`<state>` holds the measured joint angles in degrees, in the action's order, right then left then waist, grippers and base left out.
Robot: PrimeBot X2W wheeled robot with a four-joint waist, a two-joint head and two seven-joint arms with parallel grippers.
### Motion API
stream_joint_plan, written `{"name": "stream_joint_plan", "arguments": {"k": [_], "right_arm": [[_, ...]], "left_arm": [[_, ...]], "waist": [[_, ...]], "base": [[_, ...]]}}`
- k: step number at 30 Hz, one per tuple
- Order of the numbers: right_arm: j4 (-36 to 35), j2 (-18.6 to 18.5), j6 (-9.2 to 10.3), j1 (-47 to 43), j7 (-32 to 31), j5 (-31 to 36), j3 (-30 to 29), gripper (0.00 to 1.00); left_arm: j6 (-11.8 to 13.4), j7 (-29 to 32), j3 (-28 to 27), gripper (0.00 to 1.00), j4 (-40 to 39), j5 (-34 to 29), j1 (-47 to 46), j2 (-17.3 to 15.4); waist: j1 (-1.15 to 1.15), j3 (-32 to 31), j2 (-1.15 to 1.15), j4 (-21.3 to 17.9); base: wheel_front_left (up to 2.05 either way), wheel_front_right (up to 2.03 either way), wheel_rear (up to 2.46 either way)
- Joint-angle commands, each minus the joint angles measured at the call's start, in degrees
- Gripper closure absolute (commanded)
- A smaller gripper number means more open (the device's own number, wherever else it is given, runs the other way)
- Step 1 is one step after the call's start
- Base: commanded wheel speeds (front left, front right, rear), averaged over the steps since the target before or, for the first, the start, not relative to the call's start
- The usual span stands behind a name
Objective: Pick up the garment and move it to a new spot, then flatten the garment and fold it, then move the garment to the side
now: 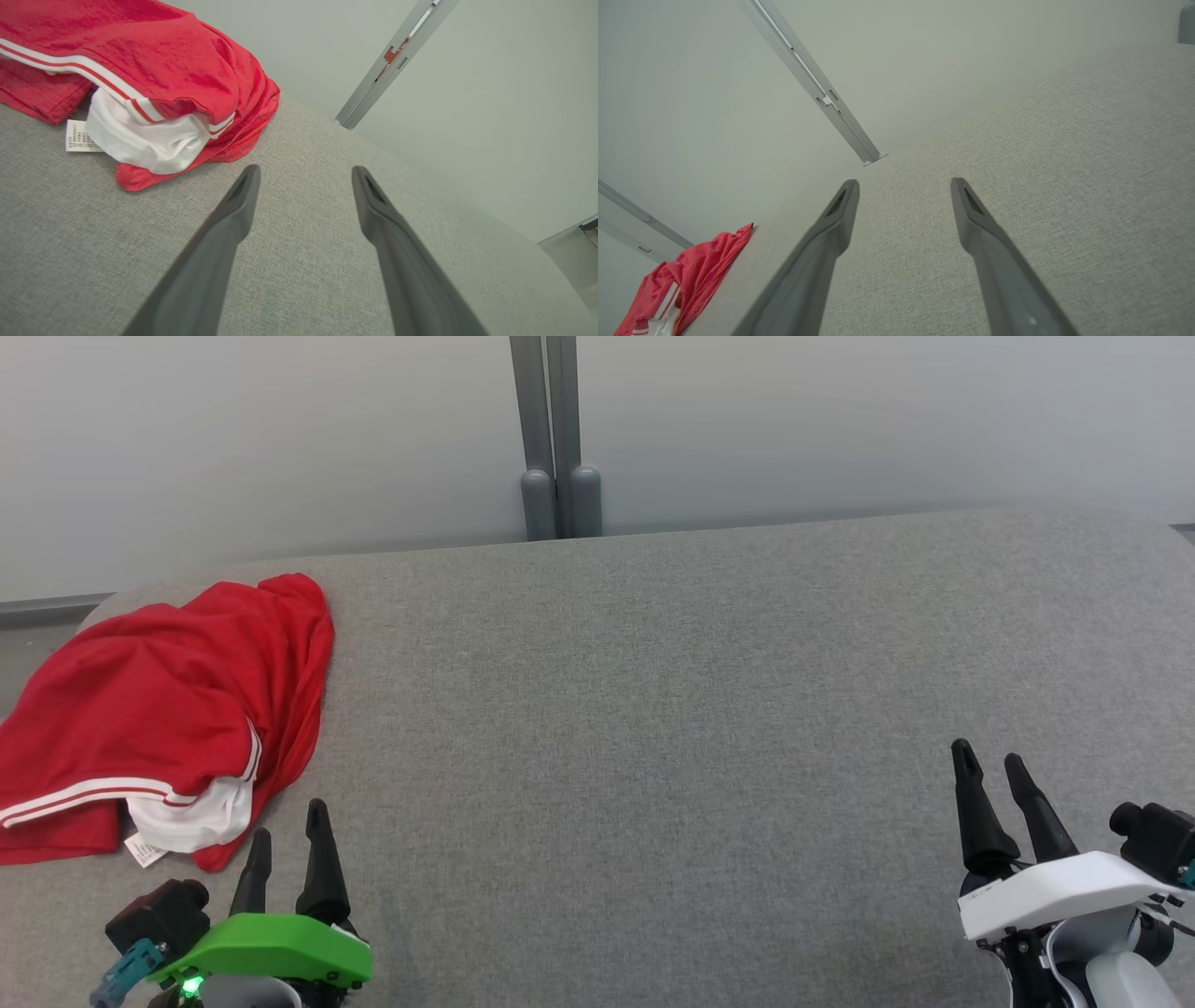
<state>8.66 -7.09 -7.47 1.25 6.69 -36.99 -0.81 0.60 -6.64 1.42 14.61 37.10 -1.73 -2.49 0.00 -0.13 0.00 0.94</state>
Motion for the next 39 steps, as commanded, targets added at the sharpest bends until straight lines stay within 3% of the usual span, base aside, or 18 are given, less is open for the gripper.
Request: {"name": "stream_joint_plan", "arguments": {"k": [1, 39], "right_arm": [[-0.34, -0.56, -0.02, -0.2, 0.59, 1.98, 0.14, 0.0], [0.99, 0.27, -0.03, -1.96, 5.8, 19.84, -1.38, 0.0]], "left_arm": [[0.45, -0.64, 0.09, 0.0, -0.7, -2.23, -0.01, -0.69], [1.31, -5.87, 0.01, 0.0, 1.39, -22.49, 1.74, -0.91]], "waist": [[0.0, 0.03, 0.0, 0.01], [0.0, -0.19, 0.0, 0.64]], "base": [[0.0, 0.0, 0.0], [0.0, 0.0, 0.0]]}}
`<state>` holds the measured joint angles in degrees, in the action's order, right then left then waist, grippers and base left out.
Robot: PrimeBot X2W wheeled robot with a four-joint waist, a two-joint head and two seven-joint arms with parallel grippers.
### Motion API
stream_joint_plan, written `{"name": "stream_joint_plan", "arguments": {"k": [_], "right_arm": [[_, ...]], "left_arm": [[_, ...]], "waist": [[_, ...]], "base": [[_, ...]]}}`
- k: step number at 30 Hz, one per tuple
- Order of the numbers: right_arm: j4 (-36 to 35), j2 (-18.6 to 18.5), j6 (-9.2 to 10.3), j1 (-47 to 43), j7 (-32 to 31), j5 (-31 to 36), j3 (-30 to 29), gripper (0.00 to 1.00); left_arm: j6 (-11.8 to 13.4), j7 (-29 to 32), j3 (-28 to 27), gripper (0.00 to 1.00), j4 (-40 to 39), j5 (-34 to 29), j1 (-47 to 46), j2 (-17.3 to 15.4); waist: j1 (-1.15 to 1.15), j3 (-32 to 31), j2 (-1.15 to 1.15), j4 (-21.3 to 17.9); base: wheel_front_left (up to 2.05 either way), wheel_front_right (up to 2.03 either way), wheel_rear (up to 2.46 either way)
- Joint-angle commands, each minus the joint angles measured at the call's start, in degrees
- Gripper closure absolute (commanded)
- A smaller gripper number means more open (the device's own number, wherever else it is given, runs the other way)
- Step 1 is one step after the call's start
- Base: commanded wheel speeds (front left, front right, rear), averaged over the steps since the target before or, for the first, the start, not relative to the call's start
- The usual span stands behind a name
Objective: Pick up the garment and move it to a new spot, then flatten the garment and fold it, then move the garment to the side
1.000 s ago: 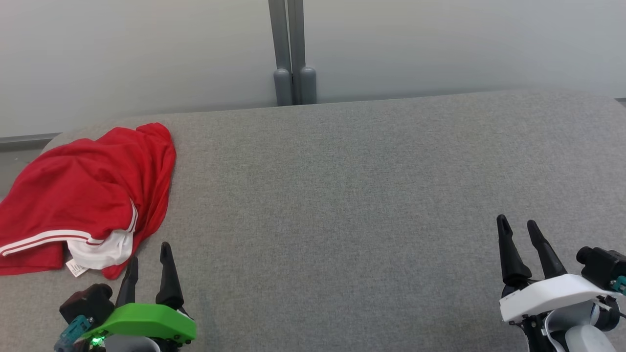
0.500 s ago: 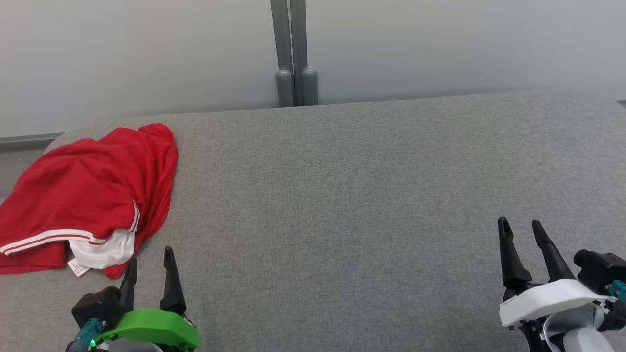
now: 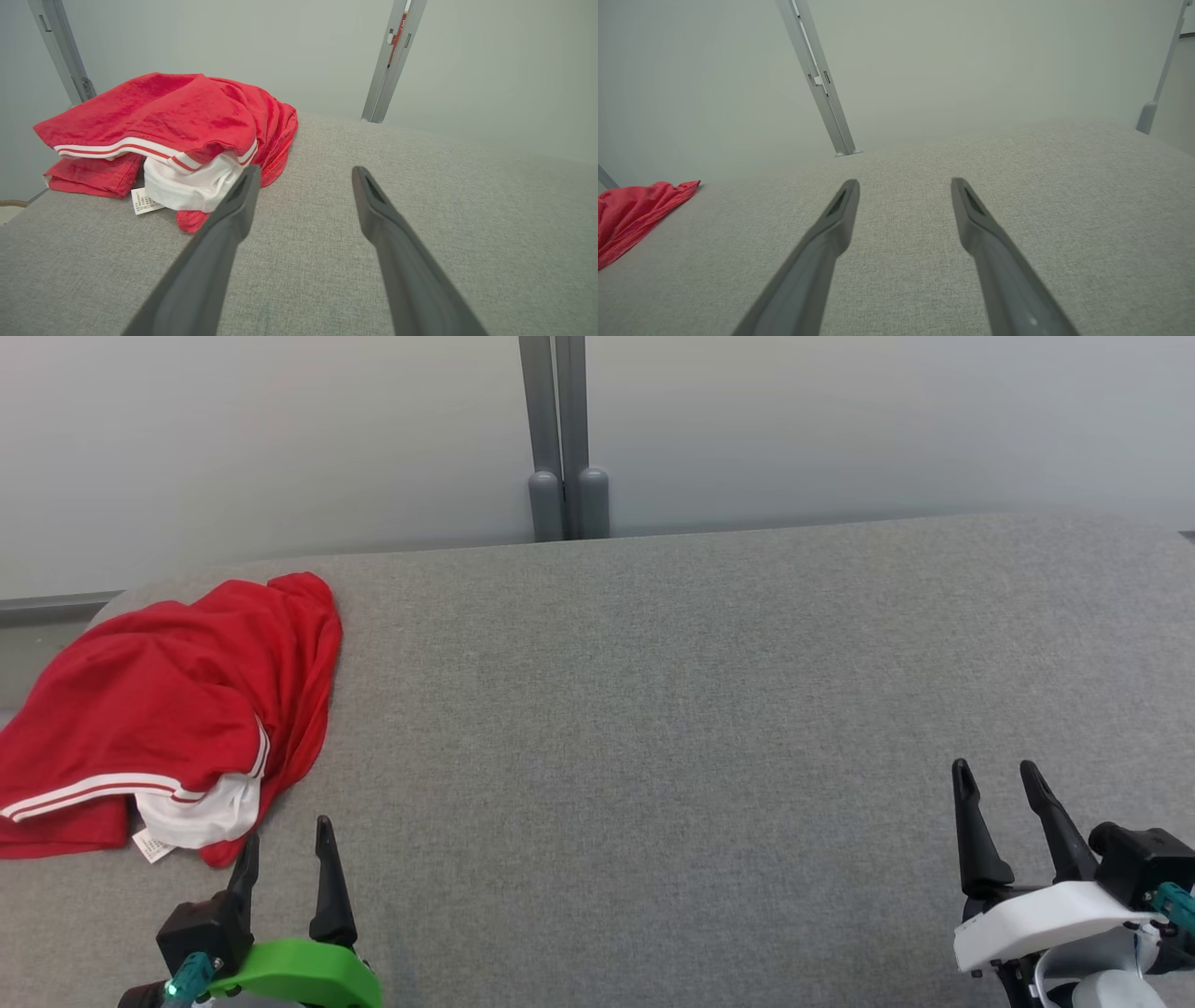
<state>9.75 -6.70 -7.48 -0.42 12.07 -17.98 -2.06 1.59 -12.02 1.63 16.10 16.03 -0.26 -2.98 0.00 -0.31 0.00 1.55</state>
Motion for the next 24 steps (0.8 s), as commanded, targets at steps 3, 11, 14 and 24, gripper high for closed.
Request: {"name": "stream_joint_plan", "arguments": {"k": [3, 11, 14, 24], "right_arm": [[0.17, -0.15, -0.02, -0.44, 0.81, 1.99, -0.11, 0.0], [0.73, -0.22, -0.02, -0.76, 1.68, 4.79, -0.41, 0.0], [0.83, -0.26, -0.02, -0.93, 1.97, 5.88, -0.42, 0.0], [1.2, 0.08, -0.02, -1.67, 2.99, 9.17, -0.53, 0.0]], "left_arm": [[0.49, -0.82, -0.27, 0.0, 0.01, -2.47, 0.26, -0.38], [0.53, -1.72, -0.35, 0.0, 0.54, -5.53, 0.46, -0.23], [0.6, -1.96, -0.33, 0.0, 0.72, -6.68, 0.59, -0.18], [0.78, -2.96, -0.26, 0.0, 1.37, -10.6, 1.03, -0.1]], "waist": [[0.0, -0.03, 0.0, 0.14], [0.0, -0.08, 0.0, 0.31], [0.0, -0.09, 0.0, 0.34], [0.0, -0.2, 0.0, 0.45]], "base": [[0.0, 0.0, 0.0], [0.0, 0.0, 0.0], [0.0, 0.0, 0.0], [0.0, 0.0, 0.0]]}}
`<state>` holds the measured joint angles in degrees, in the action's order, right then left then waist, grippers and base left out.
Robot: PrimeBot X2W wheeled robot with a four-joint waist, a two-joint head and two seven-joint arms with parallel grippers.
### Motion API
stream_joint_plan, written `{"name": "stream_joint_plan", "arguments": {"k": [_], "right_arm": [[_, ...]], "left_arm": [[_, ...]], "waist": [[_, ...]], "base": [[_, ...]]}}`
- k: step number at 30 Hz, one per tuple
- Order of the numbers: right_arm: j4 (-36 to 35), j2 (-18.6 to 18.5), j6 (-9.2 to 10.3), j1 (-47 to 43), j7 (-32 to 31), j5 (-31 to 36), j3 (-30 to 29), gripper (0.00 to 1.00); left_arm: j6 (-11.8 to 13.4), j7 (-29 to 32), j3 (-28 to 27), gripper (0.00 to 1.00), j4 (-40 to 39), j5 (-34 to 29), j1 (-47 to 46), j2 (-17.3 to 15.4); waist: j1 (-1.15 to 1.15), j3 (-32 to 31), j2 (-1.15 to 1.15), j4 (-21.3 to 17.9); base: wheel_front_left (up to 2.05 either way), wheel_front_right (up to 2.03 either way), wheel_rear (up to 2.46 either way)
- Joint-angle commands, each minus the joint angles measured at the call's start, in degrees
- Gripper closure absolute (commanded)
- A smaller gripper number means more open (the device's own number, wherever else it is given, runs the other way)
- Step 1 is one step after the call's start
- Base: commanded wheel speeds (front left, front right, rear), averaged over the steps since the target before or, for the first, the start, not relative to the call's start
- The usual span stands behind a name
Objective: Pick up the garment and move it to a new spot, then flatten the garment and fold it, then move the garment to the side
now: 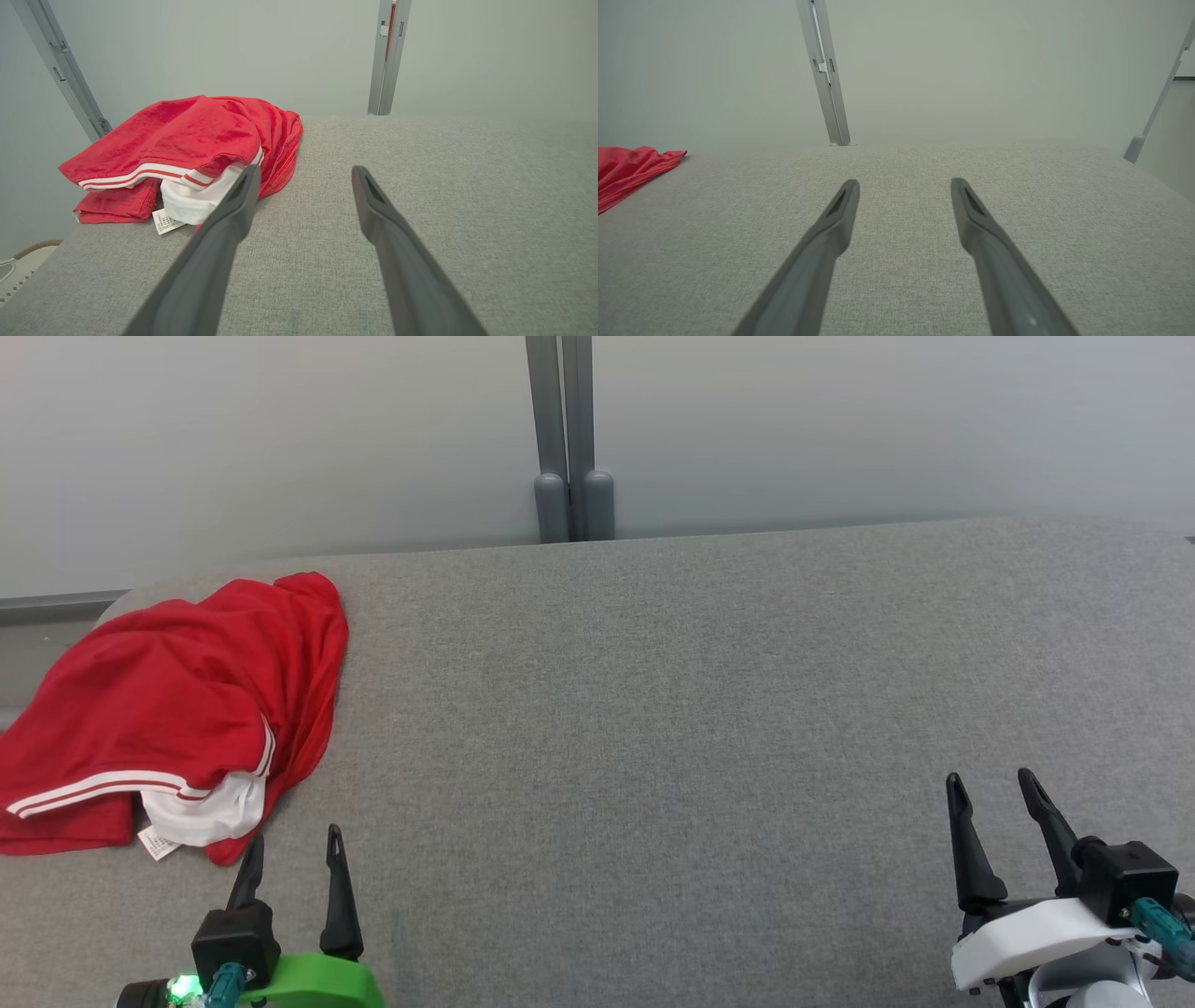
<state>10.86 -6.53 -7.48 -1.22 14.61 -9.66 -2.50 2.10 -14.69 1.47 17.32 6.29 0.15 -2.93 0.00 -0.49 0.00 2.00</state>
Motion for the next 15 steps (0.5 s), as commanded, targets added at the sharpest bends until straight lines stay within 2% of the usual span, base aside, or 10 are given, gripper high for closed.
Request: {"name": "stream_joint_plan", "arguments": {"k": [1, 15], "right_arm": [[0.11, -0.06, -0.02, -0.97, 0.53, 1.32, -0.08, 0.0], [0.32, 0.05, -0.02, -0.77, 0.67, 1.86, 0.31, 0.0]], "left_arm": [[0.29, -0.46, -0.04, 0.0, 0.19, -1.43, 0.65, -0.15], [-0.37, -0.48, -0.25, 0.0, 0.7, -1.96, 0.29, -0.08]], "waist": [[0.0, -0.06, 0.0, 0.01], [0.0, -0.1, 0.0, 0.06]], "base": [[0.0, 0.0, 0.0], [0.0, 0.0, 0.0]]}}
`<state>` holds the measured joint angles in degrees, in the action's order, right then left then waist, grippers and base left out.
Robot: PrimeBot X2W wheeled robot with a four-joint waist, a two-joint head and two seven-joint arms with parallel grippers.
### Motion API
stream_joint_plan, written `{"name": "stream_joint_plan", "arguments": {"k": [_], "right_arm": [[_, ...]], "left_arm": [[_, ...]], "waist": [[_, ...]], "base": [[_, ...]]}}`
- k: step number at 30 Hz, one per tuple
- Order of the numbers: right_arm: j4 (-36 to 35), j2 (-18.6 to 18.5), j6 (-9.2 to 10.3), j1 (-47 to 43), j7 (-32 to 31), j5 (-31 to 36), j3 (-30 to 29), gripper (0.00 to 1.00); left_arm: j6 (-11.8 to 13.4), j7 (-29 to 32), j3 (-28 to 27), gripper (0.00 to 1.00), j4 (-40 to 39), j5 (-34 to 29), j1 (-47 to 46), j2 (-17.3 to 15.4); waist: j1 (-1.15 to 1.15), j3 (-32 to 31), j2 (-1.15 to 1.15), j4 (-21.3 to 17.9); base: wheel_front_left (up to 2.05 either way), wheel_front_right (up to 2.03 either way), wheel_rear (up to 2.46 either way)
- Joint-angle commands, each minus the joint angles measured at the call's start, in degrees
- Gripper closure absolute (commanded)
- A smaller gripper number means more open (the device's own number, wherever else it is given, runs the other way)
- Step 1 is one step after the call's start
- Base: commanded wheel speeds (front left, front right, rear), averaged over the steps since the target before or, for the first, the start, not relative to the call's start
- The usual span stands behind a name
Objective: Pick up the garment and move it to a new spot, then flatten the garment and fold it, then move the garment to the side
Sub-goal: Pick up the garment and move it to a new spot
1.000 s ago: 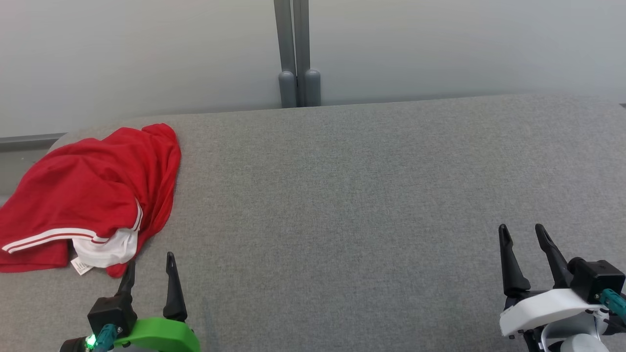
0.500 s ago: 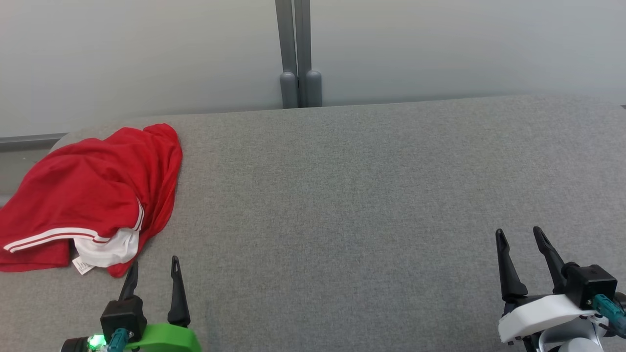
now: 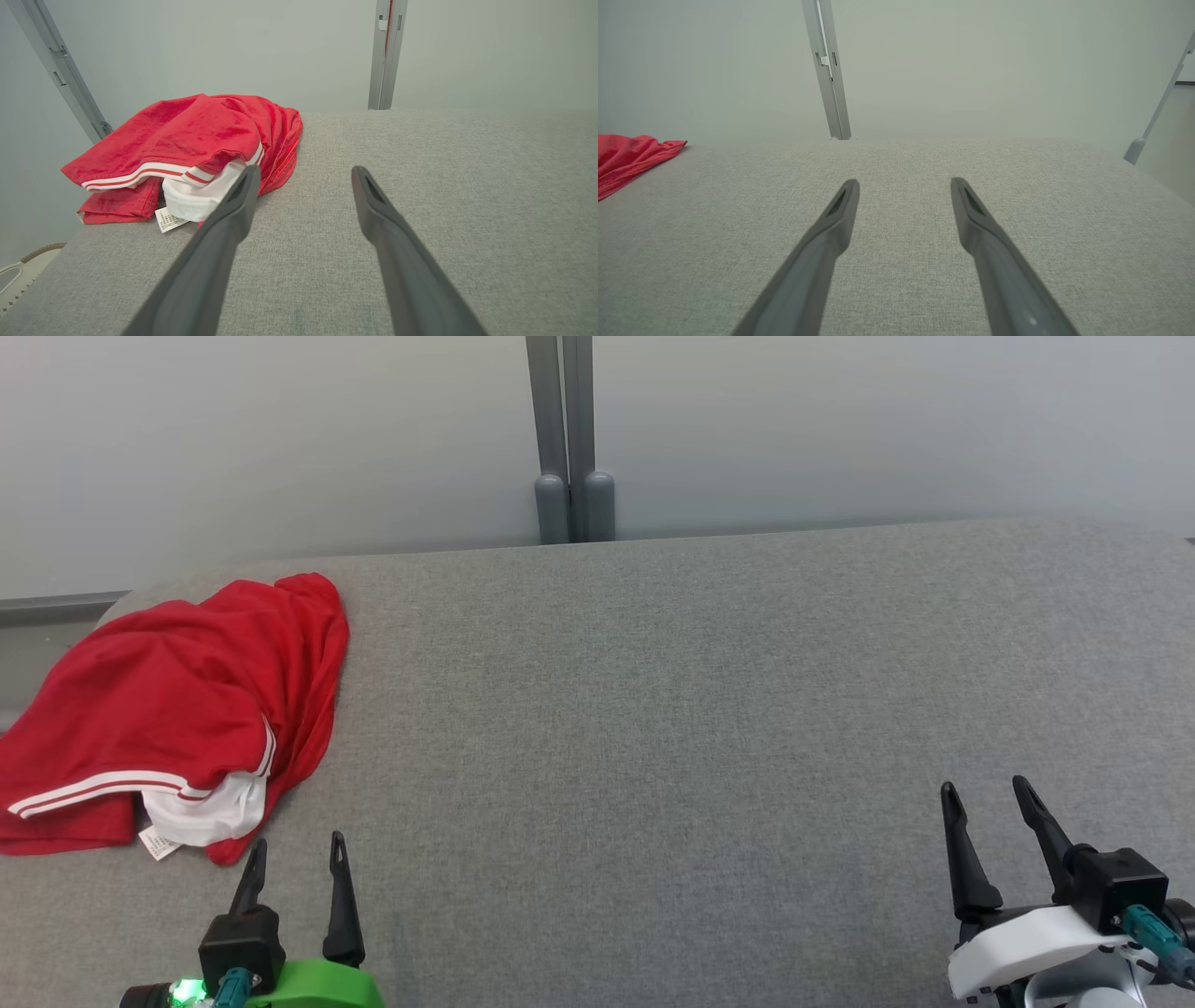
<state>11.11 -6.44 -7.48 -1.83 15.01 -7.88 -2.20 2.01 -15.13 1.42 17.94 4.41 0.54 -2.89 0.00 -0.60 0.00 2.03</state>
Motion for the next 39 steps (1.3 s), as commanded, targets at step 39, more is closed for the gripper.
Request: {"name": "stream_joint_plan", "arguments": {"k": [39], "right_arm": [[-1.58, -5.91, -0.01, 12.51, 0.23, -1.09, 14.99, 0.0]], "left_arm": [[-6.43, 7.01, 2.66, 0.0, 4.96, 8.11, -17.58, -0.04]], "waist": [[0.0, 12.85, 0.0, 13.68]], "base": [[0.0, 0.0, 0.0]]}}
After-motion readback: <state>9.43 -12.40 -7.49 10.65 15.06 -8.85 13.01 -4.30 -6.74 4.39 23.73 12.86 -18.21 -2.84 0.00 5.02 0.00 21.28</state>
